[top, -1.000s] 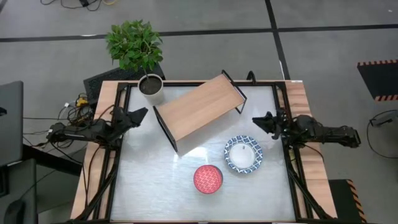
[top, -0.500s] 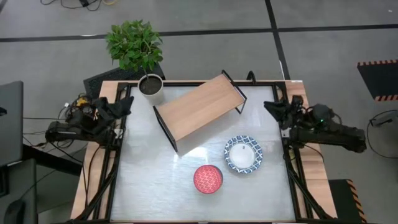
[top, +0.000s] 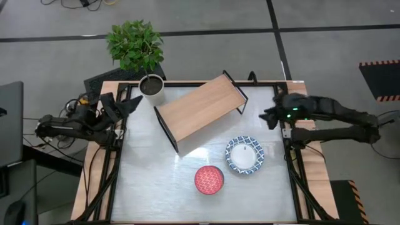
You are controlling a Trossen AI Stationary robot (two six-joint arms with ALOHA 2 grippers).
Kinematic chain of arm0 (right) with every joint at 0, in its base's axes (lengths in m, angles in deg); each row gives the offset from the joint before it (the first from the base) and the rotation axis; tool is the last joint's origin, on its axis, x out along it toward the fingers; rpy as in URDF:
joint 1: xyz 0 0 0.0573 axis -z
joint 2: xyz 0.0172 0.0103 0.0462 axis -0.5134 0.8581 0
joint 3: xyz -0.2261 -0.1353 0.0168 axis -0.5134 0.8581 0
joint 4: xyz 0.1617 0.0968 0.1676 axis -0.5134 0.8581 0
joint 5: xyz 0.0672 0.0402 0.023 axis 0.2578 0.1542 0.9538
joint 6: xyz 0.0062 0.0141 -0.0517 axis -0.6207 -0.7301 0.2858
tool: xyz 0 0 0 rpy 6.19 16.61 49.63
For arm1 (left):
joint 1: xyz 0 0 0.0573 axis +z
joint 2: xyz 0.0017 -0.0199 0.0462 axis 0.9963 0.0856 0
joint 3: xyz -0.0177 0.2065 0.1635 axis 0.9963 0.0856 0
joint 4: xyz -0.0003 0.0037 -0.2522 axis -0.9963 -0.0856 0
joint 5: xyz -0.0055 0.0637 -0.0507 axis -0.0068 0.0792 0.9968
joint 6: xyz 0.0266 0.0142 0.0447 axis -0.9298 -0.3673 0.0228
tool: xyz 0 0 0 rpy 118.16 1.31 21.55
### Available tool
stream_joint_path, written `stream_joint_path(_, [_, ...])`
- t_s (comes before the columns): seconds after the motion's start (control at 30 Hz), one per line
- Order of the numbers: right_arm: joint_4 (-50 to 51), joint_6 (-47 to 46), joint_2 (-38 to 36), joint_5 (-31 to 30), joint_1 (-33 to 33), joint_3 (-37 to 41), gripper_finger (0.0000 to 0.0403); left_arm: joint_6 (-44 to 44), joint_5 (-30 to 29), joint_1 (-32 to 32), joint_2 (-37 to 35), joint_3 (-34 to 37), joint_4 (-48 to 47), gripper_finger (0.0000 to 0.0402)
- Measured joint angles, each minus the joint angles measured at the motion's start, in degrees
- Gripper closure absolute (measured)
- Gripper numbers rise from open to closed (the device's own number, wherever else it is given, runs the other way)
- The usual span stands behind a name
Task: Place and stack bowls onto a shelf
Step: Put the white bowl on the shelf
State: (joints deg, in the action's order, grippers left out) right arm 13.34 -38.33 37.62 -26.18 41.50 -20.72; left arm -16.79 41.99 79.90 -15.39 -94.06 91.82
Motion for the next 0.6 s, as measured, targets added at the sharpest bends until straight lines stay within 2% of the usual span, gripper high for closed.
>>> stream_joint_path(0.07, [4.6, -2.6, 3.8, 2.0, -0.7, 0.0, 0.0159, -1.0, 0.9, 0.0, 1.6, -1.2, -0.6, 0.0155])
stream_joint_path(0.23, [11.9, -6.6, 12.7, 2.3, -5.1, 0.0, 0.0165, -1.9, 1.1, 0.0, 3.6, -2.5, -1.0, 0.0155])
stream_joint_path(0.4, [13.0, -11.8, 18.1, 2.5, -11.1, 0.0, 0.0166, -1.9, 1.0, 0.0, 3.7, -2.6, -1.1, 0.0155])
stream_joint_path(0.6, [14.5, -23.7, 21.4, 2.7, -17.2, 0.0, 0.0166, -1.9, -0.6, 0.0, 3.7, -2.6, -1.1, 0.0155])
